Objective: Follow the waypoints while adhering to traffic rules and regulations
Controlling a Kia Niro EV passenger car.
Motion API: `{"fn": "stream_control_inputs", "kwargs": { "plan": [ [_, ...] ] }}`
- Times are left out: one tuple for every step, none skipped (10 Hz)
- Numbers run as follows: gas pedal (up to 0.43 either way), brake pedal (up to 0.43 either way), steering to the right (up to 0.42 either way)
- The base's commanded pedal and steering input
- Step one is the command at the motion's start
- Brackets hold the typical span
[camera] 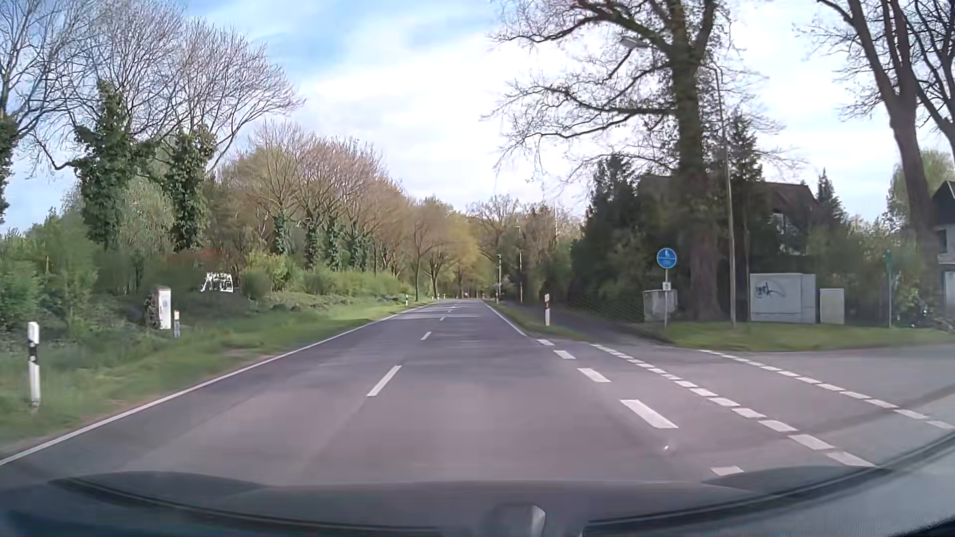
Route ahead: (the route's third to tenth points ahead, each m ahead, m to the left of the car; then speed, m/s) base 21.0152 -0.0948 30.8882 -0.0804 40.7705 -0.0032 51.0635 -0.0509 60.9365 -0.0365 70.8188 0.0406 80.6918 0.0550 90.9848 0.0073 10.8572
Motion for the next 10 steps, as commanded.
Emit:
{"fn": "stream_control_inputs", "kwargs": {
  "plan": [
    [0.098, 0.0, -0.01],
    [0.098, 0.0, -0.01],
    [0.087, 0.0, -0.009],
    [0.087, 0.0, -0.006],
    [0.087, 0.0, -0.005],
    [0.087, 0.0, -0.005],
    [0.087, 0.0, -0.005],
    [0.087, 0.0, -0.005],
    [0.087, 0.0, -0.004],
    [0.087, 0.0, -0.005]
  ]
}}
